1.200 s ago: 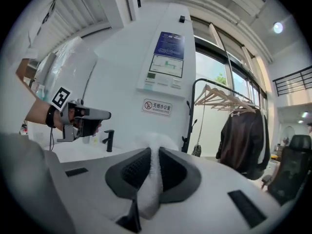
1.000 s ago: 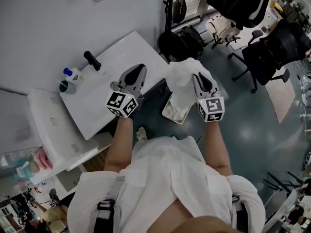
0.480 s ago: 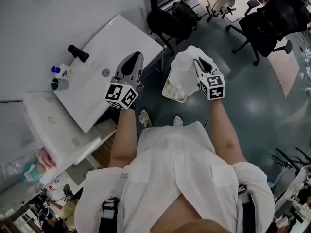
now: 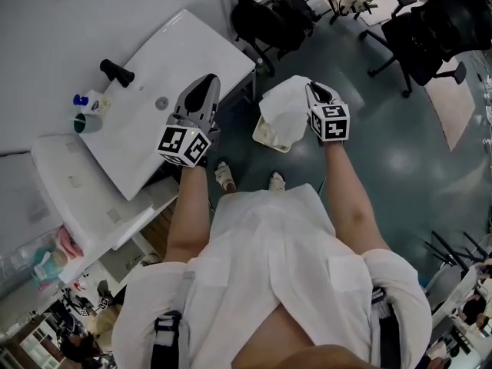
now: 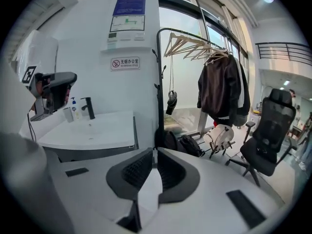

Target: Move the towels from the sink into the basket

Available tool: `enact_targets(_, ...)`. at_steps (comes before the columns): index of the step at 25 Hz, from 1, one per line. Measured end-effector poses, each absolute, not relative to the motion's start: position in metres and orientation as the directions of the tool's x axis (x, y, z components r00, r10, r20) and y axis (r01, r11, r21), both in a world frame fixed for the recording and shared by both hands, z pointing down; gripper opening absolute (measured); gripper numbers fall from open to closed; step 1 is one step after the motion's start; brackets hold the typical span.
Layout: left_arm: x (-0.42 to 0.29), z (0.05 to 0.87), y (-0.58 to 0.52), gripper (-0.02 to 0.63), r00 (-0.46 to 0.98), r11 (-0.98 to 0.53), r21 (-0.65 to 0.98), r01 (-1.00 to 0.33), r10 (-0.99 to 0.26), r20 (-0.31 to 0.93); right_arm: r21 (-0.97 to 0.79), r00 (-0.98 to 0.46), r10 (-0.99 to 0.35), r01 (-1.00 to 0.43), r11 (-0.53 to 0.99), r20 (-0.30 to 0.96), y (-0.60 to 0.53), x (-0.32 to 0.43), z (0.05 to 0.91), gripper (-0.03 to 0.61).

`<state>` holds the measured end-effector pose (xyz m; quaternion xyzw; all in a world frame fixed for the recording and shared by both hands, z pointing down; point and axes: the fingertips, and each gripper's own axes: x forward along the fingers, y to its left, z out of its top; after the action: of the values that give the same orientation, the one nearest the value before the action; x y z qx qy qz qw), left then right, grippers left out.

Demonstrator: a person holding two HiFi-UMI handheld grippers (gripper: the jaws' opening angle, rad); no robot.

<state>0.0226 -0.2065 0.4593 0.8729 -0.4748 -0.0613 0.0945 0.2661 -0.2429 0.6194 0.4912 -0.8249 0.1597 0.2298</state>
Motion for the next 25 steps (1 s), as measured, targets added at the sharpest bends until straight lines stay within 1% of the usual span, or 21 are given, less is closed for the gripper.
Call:
enact_targets(6,0.022,0.453,-0.212,0.026,0.533,-0.526,0.216,-0.823,-0.846,-0.031,-0.049,-0.433,-0.782,-0.886,0.462,0.449,-0.251,0.267,0.589,0.052)
enact_targets(12,0.022,0.444,-0.214,0.026,0.526,-0.525,0.205,-0.826,-0.849,-0.05,-0.07,-0.503,-0.811,-0.859,0.507,0.299,-0.242,0.263,0.536,0.052)
enact_targets(16,0.02,0.437,-0.212,0.026,0.517,-0.516,0.19,-0.835,-0.855,-0.047,-0.033,-0.536,-0.819,-0.84,0.542,0.204,-0.237,0.262,0.495,0.052)
enact_targets(25,0.013,0.406,-0.201,0.026,0.477,-0.484,0.154,-0.862,-0.875,-0.082,0.026,-0.534,-0.845,-0.845,0.535,0.03,-0.227,0.282,0.412,0.052)
